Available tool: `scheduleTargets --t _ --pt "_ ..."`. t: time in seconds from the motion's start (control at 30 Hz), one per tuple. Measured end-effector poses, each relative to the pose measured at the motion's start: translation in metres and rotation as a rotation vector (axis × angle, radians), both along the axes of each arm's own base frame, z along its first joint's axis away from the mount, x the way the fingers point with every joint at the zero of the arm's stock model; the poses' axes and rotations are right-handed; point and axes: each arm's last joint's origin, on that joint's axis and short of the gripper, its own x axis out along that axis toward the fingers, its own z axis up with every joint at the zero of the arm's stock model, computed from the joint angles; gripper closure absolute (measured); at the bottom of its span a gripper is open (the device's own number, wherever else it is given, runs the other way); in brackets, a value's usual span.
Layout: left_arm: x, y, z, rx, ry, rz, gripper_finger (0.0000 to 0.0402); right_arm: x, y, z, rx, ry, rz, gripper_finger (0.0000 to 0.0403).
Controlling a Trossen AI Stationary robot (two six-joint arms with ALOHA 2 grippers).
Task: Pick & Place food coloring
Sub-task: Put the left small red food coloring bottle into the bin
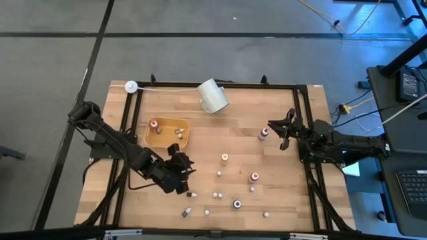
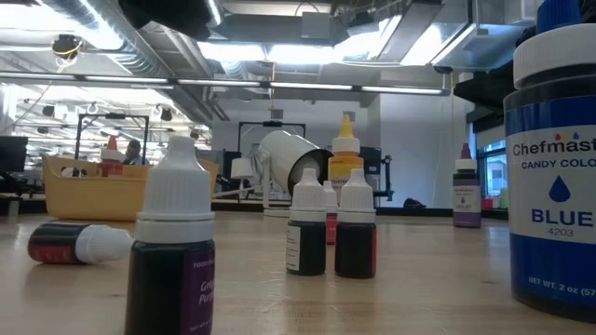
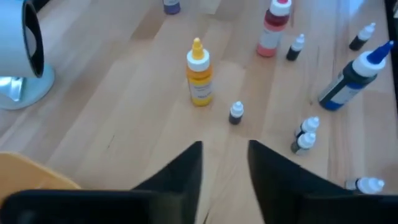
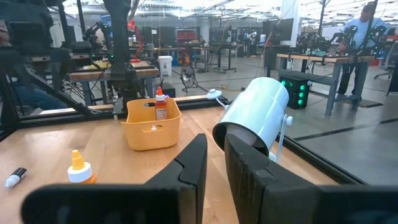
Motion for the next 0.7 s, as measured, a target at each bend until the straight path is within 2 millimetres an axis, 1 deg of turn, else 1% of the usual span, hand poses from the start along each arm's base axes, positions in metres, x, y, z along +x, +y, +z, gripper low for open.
scheduleTargets --t 0.17,0.3,0.4,0.5,0.7 --pt "0.007 -0.007 -0.012 0.052 0.053 -0.089 0.0188 0.000 0.000 0.000 0.000 -0.001 0.000 0.0341" --pt "0.012 -0.012 -0.023 0.040 0.103 -0.128 0.0152 0.000 0.000 0.000 0.001 0.000 0.000 0.0341" --pt "0.016 -0.016 -0.035 0.004 0.139 -0.125 0.0143 0.000 0.000 0.000 0.002 -0.001 0.001 0.0341" --pt "0.021 -0.020 -0.048 -0.016 0.190 -0.151 0.0142 0.000 0.000 0.000 0.002 -0.001 0.000 0.0341" --pt "0.031 -0.031 -0.084 -0.067 0.316 -0.210 0.0151 0.000 0.000 0.000 0.002 -0.001 0.001 0.0341"
